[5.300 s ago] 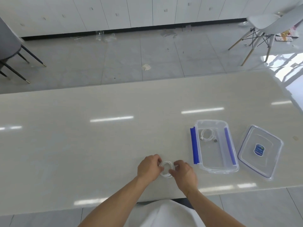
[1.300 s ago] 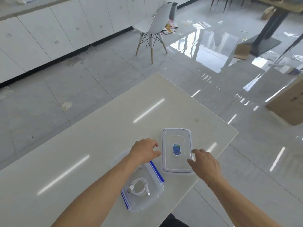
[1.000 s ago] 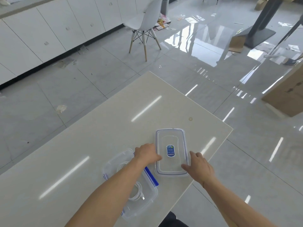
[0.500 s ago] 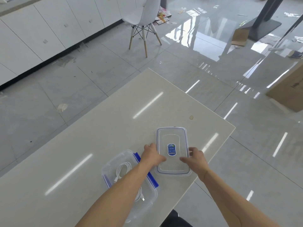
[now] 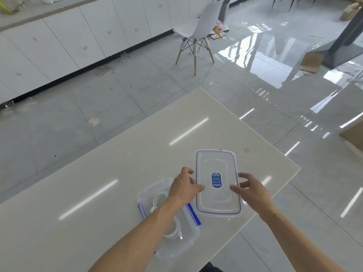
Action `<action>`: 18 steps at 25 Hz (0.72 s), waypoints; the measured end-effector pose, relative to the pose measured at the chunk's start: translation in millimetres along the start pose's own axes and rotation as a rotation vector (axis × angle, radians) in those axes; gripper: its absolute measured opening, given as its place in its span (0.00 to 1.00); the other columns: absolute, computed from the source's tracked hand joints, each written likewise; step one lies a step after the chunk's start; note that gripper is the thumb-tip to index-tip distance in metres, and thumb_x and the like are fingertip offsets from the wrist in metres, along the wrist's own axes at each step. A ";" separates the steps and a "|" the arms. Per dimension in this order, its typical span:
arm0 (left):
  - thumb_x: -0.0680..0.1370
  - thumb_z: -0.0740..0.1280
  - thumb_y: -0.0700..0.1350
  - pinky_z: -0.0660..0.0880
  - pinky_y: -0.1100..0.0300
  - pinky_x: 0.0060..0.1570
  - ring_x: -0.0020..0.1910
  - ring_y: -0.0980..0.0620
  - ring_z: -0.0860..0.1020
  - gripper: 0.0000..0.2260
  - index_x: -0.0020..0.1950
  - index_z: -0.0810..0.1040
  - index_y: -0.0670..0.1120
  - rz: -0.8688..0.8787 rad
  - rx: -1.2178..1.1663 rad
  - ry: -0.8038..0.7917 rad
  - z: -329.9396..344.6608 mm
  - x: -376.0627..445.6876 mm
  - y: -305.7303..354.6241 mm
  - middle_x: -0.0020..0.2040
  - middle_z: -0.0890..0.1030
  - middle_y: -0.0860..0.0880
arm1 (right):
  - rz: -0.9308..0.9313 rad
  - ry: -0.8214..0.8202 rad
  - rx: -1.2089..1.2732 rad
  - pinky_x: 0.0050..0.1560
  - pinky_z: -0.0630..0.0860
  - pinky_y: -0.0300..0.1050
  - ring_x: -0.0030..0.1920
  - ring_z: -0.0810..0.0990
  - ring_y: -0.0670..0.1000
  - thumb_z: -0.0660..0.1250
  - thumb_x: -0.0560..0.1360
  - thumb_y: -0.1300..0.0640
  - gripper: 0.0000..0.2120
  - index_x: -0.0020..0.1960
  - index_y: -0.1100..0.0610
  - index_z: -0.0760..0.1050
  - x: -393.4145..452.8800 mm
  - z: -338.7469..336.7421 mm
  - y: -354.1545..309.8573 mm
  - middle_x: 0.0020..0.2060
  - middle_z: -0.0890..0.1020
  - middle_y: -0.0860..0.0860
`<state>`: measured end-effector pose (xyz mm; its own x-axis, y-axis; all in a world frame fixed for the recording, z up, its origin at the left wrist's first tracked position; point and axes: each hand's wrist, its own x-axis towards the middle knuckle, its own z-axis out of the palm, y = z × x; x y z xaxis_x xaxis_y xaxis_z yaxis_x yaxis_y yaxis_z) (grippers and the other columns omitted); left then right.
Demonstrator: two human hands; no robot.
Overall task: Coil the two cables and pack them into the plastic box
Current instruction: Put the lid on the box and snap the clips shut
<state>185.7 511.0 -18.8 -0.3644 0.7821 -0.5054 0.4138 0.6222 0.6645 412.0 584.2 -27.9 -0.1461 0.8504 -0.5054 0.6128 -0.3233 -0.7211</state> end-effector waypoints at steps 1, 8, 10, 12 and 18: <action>0.70 0.76 0.53 0.72 0.61 0.40 0.40 0.56 0.78 0.27 0.63 0.69 0.50 -0.002 -0.028 0.022 -6.8 -6.6 -3.8 0.42 0.77 0.55 | -0.036 -0.025 -0.018 0.42 0.76 0.45 0.41 0.83 0.48 0.75 0.69 0.48 0.22 0.61 0.44 0.74 -2.2 2.4 -5.5 0.42 0.84 0.47; 0.70 0.76 0.52 0.74 0.65 0.39 0.41 0.57 0.79 0.28 0.66 0.67 0.56 -0.100 -0.193 0.174 -37.5 -59.6 -57.5 0.42 0.78 0.53 | -0.192 -0.159 -0.184 0.37 0.73 0.41 0.40 0.82 0.44 0.74 0.71 0.45 0.17 0.58 0.43 0.76 -16.3 42.5 -47.4 0.35 0.84 0.44; 0.69 0.75 0.52 0.73 0.67 0.38 0.39 0.58 0.78 0.30 0.68 0.67 0.56 -0.127 -0.206 0.202 -44.0 -73.7 -76.7 0.40 0.78 0.55 | -0.222 -0.223 -0.249 0.36 0.72 0.40 0.39 0.82 0.43 0.73 0.71 0.44 0.16 0.57 0.43 0.75 -20.6 59.0 -54.3 0.34 0.84 0.44; 0.68 0.75 0.52 0.72 0.72 0.34 0.36 0.60 0.77 0.30 0.67 0.67 0.55 -0.160 -0.226 0.230 -48.4 -87.1 -92.8 0.37 0.78 0.56 | -0.248 -0.289 -0.303 0.37 0.73 0.40 0.40 0.82 0.44 0.72 0.71 0.44 0.16 0.56 0.44 0.75 -24.6 73.7 -57.9 0.35 0.84 0.44; 0.66 0.77 0.52 0.72 0.74 0.32 0.37 0.58 0.79 0.31 0.65 0.69 0.55 -0.237 -0.308 0.297 -44.6 -114.7 -129.2 0.41 0.80 0.52 | -0.316 -0.394 -0.407 0.41 0.75 0.42 0.43 0.83 0.46 0.73 0.72 0.44 0.14 0.55 0.45 0.74 -33.6 102.6 -63.5 0.42 0.83 0.44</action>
<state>136.8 339.4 -22.2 -0.6594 0.5494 -0.5132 0.0411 0.7080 0.7050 298.3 533.6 -13.7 -0.5938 0.6381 -0.4902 0.7279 0.1663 -0.6652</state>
